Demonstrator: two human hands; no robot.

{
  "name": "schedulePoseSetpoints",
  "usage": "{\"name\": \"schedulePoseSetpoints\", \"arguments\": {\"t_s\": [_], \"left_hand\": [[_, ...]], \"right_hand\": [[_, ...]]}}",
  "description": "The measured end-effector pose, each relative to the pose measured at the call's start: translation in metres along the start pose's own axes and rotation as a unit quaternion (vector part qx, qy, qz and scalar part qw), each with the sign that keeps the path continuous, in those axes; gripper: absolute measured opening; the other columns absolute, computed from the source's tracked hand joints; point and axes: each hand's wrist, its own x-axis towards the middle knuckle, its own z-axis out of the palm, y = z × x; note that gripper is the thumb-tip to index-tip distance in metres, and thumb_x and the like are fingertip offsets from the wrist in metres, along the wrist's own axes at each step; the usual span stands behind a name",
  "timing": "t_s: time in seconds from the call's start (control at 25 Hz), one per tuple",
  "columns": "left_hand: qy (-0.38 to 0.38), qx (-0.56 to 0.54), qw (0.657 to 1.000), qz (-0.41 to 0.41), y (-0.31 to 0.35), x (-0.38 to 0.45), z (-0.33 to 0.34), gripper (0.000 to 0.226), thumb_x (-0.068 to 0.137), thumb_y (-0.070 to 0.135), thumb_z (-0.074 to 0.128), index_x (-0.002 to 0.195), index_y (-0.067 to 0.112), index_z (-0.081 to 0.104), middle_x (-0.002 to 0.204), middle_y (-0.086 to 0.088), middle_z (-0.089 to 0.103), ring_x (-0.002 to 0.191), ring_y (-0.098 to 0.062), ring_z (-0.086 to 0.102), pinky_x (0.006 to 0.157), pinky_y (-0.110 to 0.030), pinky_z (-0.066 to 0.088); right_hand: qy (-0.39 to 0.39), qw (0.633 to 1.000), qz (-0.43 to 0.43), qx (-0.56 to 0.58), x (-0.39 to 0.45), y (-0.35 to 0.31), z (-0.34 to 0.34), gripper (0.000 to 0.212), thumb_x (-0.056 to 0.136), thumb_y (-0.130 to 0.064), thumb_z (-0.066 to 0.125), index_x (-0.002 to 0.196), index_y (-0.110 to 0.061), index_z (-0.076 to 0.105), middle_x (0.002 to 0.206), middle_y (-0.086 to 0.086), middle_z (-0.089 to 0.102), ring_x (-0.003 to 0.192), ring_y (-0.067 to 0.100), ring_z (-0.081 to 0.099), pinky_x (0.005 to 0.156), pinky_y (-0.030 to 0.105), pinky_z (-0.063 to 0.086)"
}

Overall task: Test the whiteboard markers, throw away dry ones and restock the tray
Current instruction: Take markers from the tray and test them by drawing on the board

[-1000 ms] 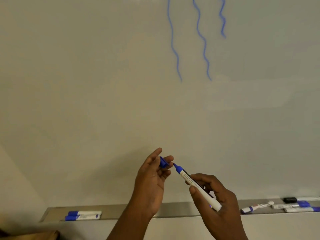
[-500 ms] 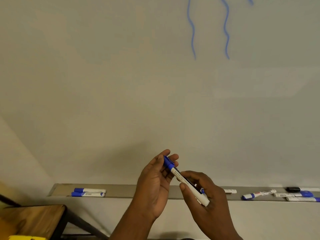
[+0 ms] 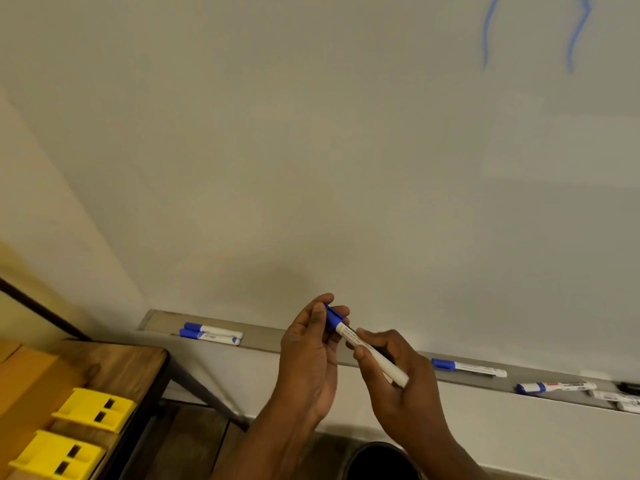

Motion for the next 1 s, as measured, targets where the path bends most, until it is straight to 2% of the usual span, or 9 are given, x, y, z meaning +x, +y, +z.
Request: {"name": "schedulePoseSetpoints", "arguments": {"t_s": [0.12, 0.28, 0.4, 0.48, 0.64, 0.76, 0.8, 0.92, 1.0], "left_hand": [[0.033, 0.027, 0.999, -0.002, 0.001, 0.018, -0.029, 0.024, 0.1, 0.016, 0.045, 0.108, 0.006, 0.065, 0.096, -0.016, 0.072, 0.094, -0.026, 0.069, 0.08, -0.031, 0.056], [0.058, 0.038, 0.997, -0.017, 0.001, 0.031, -0.067, 0.026, 0.101, 0.017, 0.042, 0.117, 0.006, 0.06, 0.102, -0.015, 0.073, 0.103, -0.03, 0.067, 0.095, -0.04, 0.05], [0.081, 0.047, 0.995, -0.027, 0.005, 0.036, -0.09, 0.025, 0.101, 0.013, 0.042, 0.116, 0.006, 0.06, 0.107, -0.014, 0.072, 0.105, -0.027, 0.067, 0.09, -0.034, 0.052], [0.093, 0.082, 0.992, -0.035, 0.007, 0.04, -0.105, 0.024, 0.101, 0.012, 0.042, 0.116, 0.007, 0.06, 0.111, -0.012, 0.071, 0.107, -0.024, 0.066, 0.086, -0.029, 0.052], [0.156, 0.08, 0.981, -0.08, -0.006, 0.042, -0.119, 0.021, 0.099, 0.007, 0.044, 0.113, 0.004, 0.06, 0.11, -0.018, 0.066, 0.103, -0.026, 0.064, 0.085, -0.031, 0.054], [0.183, 0.054, 0.979, -0.073, -0.016, 0.046, -0.127, 0.02, 0.1, 0.007, 0.043, 0.11, 0.007, 0.061, 0.109, -0.017, 0.066, 0.105, -0.028, 0.064, 0.086, -0.031, 0.053], [0.184, 0.04, 0.98, -0.069, -0.016, 0.048, -0.132, 0.02, 0.1, 0.007, 0.044, 0.11, 0.007, 0.061, 0.109, -0.017, 0.066, 0.106, -0.028, 0.064, 0.087, -0.032, 0.053], [0.19, 0.083, 0.977, -0.055, -0.006, 0.057, -0.151, 0.019, 0.098, 0.015, 0.051, 0.115, 0.015, 0.061, 0.112, -0.011, 0.066, 0.107, -0.023, 0.063, 0.089, -0.034, 0.053], [0.228, 0.247, 0.941, -0.026, 0.005, 0.07, -0.169, 0.022, 0.096, 0.026, 0.054, 0.118, 0.024, 0.059, 0.123, -0.003, 0.061, 0.111, -0.017, 0.058, 0.095, -0.041, 0.05]], "right_hand": [[-0.088, 0.994, 0.042, -0.041, 0.02, 0.006, 0.014, 0.018, 0.09, -0.032, 0.061, 0.101, -0.02, 0.069, 0.076, -0.009, 0.067, 0.066, 0.008, 0.061, 0.055, 0.011, 0.043], [-0.17, 0.981, 0.07, -0.066, 0.032, 0.025, 0.03, 0.016, 0.091, -0.026, 0.064, 0.105, -0.031, 0.07, 0.084, -0.016, 0.07, 0.074, 0.004, 0.064, 0.062, 0.012, 0.048], [-0.217, 0.965, 0.12, -0.081, 0.028, 0.04, 0.039, 0.019, 0.091, -0.02, 0.063, 0.098, -0.037, 0.07, 0.082, -0.013, 0.073, 0.073, 0.003, 0.066, 0.066, 0.015, 0.051], [-0.236, 0.955, 0.141, -0.11, 0.025, 0.052, 0.05, 0.02, 0.092, -0.019, 0.062, 0.097, -0.038, 0.066, 0.081, -0.013, 0.074, 0.074, -0.003, 0.066, 0.076, 0.017, 0.053], [-0.323, 0.918, 0.183, -0.139, 0.01, 0.071, 0.085, 0.013, 0.092, -0.041, 0.06, 0.104, -0.038, 0.058, 0.094, -0.015, 0.069, 0.082, -0.002, 0.063, 0.076, 0.013, 0.049], [-0.332, 0.909, 0.219, -0.126, 0.007, 0.08, 0.106, 0.009, 0.094, -0.034, 0.059, 0.098, -0.03, 0.066, 0.096, -0.008, 0.071, 0.085, 0.007, 0.066, 0.086, 0.029, 0.055], [-0.336, 0.907, 0.219, -0.127, 0.008, 0.083, 0.11, 0.007, 0.094, -0.032, 0.059, 0.096, -0.03, 0.066, 0.094, -0.008, 0.072, 0.084, 0.008, 0.067, 0.085, 0.029, 0.055], [-0.347, 0.906, 0.178, -0.164, 0.023, 0.087, 0.119, 0.005, 0.092, -0.03, 0.062, 0.096, -0.029, 0.064, 0.089, -0.011, 0.07, 0.077, -0.002, 0.062, 0.071, 0.011, 0.047], [-0.337, 0.91, 0.137, -0.2, 0.036, 0.091, 0.127, 0.012, 0.092, -0.029, 0.063, 0.103, -0.023, 0.064, 0.086, -0.013, 0.065, 0.071, -0.005, 0.057, 0.063, 0.005, 0.039]]}}
